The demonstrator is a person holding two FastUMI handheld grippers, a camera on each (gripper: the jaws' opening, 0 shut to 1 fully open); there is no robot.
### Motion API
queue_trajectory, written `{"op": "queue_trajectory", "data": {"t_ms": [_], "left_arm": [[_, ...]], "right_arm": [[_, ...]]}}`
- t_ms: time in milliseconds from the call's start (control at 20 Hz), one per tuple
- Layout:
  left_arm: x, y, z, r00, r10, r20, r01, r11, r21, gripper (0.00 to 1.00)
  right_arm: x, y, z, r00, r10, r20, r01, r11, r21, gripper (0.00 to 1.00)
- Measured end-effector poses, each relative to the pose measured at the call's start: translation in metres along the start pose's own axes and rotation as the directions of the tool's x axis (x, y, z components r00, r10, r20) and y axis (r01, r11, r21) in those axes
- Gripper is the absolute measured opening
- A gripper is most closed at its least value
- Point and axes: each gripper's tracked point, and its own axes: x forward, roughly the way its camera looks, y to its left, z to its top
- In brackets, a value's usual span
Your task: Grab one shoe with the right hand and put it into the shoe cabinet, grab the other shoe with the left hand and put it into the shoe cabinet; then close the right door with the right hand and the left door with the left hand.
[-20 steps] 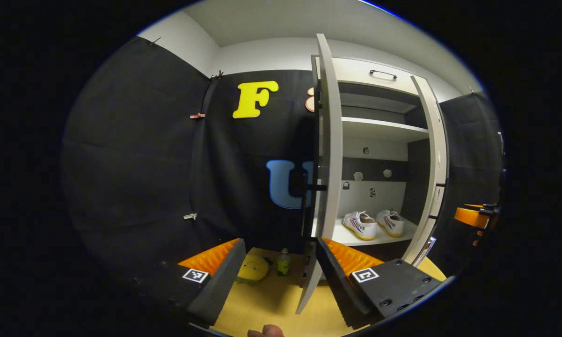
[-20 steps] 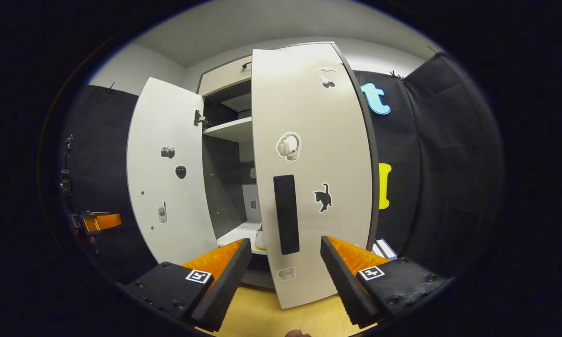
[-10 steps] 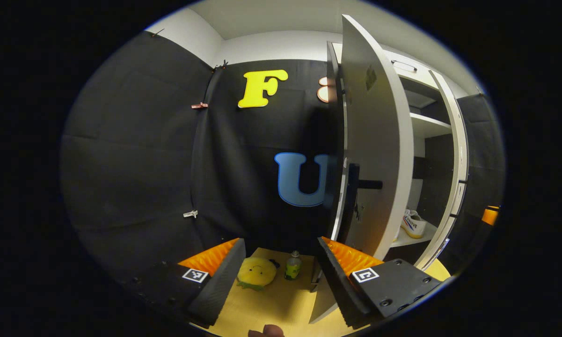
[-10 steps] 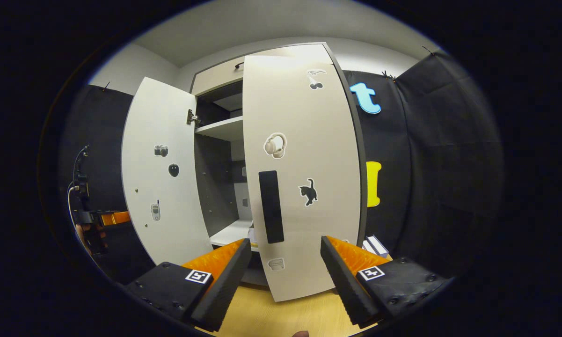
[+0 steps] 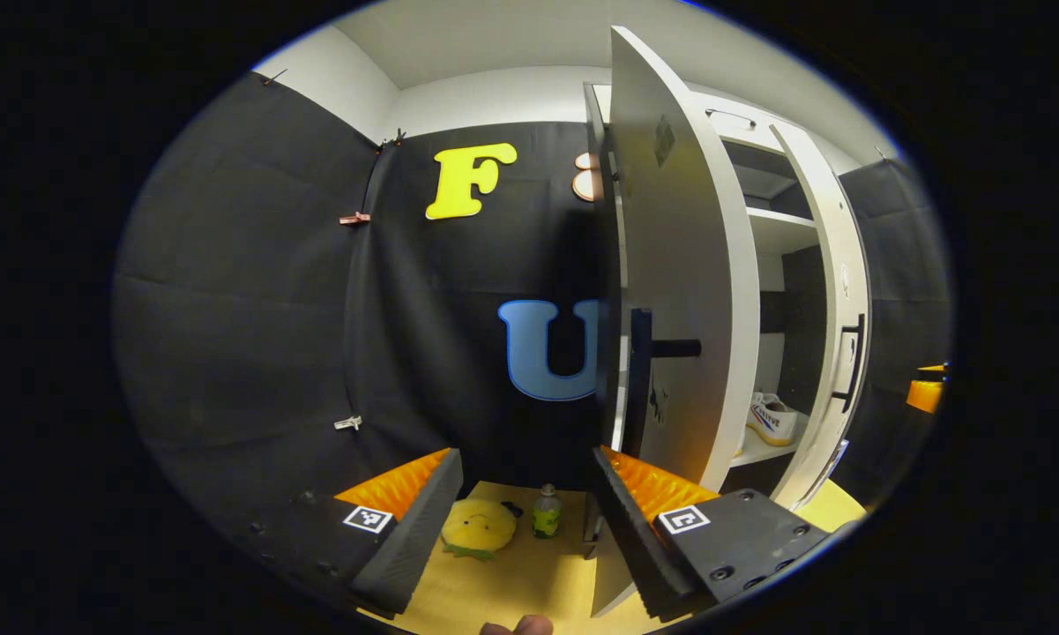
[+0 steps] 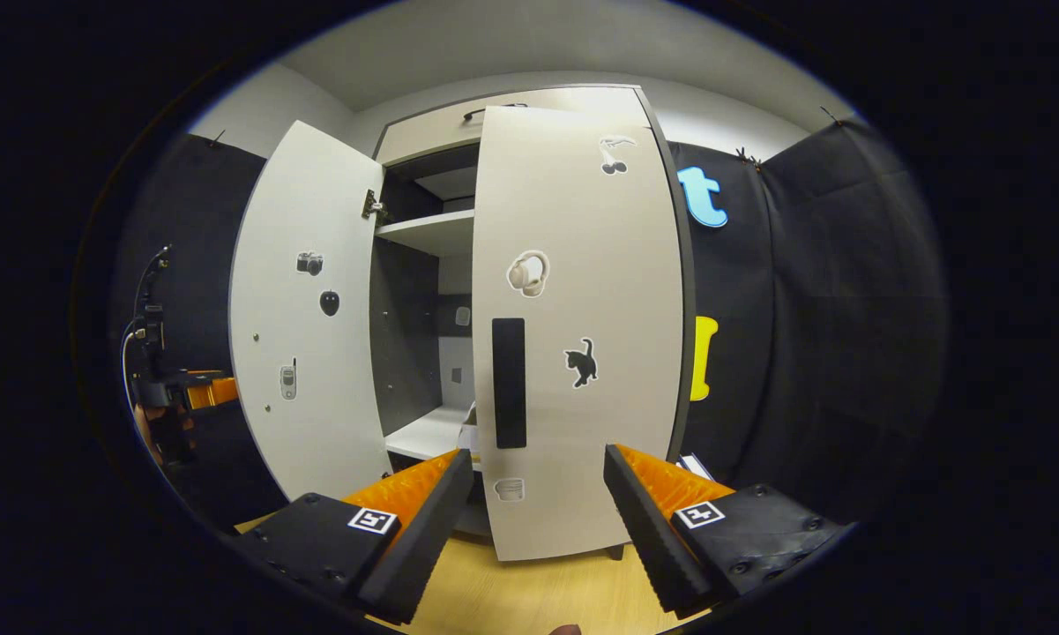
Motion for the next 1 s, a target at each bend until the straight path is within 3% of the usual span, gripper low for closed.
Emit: {"op": "queue_trajectory", "data": {"t_ms": [50,100,150,350,750,1000], "left_arm": [[0.001,-0.005,0.001,1.000,-0.011,-0.004,0.011,1.000,-0.004,0.89],[0.006,-0.010,0.002,1.000,-0.025,-0.003,0.025,1.000,-0.004,0.93],[0.009,-0.017,0.004,0.999,-0.034,-0.004,0.034,0.999,-0.005,0.89],[0.007,-0.052,0.002,0.998,-0.070,-0.001,0.070,0.998,-0.006,0.93],[0.010,-0.147,0.005,0.972,-0.236,0.002,0.236,0.970,-0.050,0.92],[-0.011,-0.170,0.010,0.964,-0.267,0.016,0.267,0.964,-0.018,0.94]], "right_arm": [[0.000,0.000,-0.001,1.000,0.003,-0.001,-0.003,1.000,0.002,0.98],[0.000,-0.001,-0.001,1.000,0.002,-0.001,-0.002,1.000,0.007,0.98],[0.000,-0.004,-0.001,1.000,0.000,-0.001,0.000,1.000,0.010,0.98],[-0.007,-0.013,0.001,1.000,-0.010,0.003,0.010,1.000,0.017,0.98],[-0.020,-0.016,0.003,1.000,-0.016,0.002,0.016,0.999,0.031,0.98],[-0.026,-0.015,0.008,1.000,-0.020,0.017,0.019,0.999,0.046,0.98]]}}
